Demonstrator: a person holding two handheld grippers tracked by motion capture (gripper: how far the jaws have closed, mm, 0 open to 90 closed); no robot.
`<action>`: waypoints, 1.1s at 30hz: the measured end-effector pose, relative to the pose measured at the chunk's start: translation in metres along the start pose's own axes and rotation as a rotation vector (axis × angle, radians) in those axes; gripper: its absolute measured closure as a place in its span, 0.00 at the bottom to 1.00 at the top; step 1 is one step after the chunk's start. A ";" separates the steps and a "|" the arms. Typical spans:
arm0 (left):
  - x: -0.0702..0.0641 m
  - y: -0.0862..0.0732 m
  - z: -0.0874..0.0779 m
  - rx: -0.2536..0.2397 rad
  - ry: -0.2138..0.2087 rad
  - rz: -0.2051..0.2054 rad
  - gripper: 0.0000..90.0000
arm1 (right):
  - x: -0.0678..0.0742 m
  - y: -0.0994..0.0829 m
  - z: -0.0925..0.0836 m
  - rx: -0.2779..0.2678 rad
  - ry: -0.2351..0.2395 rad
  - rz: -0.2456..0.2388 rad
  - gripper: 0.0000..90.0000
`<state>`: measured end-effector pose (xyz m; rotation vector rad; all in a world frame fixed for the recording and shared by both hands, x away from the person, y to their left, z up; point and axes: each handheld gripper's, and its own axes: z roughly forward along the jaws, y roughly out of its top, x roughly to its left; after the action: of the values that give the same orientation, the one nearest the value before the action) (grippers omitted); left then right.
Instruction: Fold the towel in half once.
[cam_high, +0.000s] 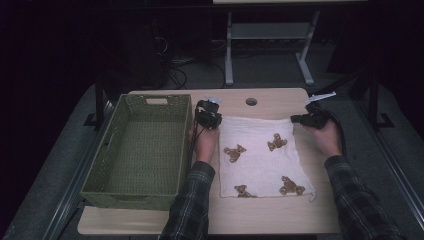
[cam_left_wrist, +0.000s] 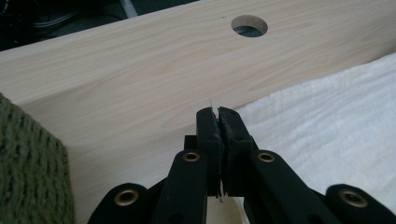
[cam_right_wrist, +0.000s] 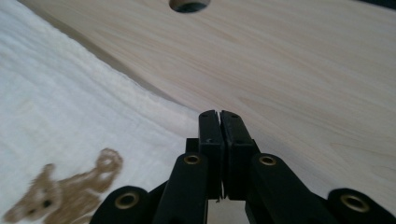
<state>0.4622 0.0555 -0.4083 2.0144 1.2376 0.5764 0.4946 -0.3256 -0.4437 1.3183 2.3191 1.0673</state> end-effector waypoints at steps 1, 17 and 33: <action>-0.001 -0.001 -0.002 -0.002 0.003 0.000 0.97 | 0.002 0.000 -0.005 -0.009 0.006 0.000 0.98; -0.021 -0.034 -0.038 -0.028 0.010 0.036 0.97 | 0.032 -0.029 -0.058 -0.082 0.032 -0.062 0.98; -0.038 -0.076 -0.064 -0.052 -0.020 0.043 0.97 | 0.058 -0.072 -0.081 -0.110 0.061 -0.091 0.98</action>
<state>0.3574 0.0655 -0.4229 2.0030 1.1578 0.6016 0.3729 -0.3386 -0.4321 1.1444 2.3028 1.2033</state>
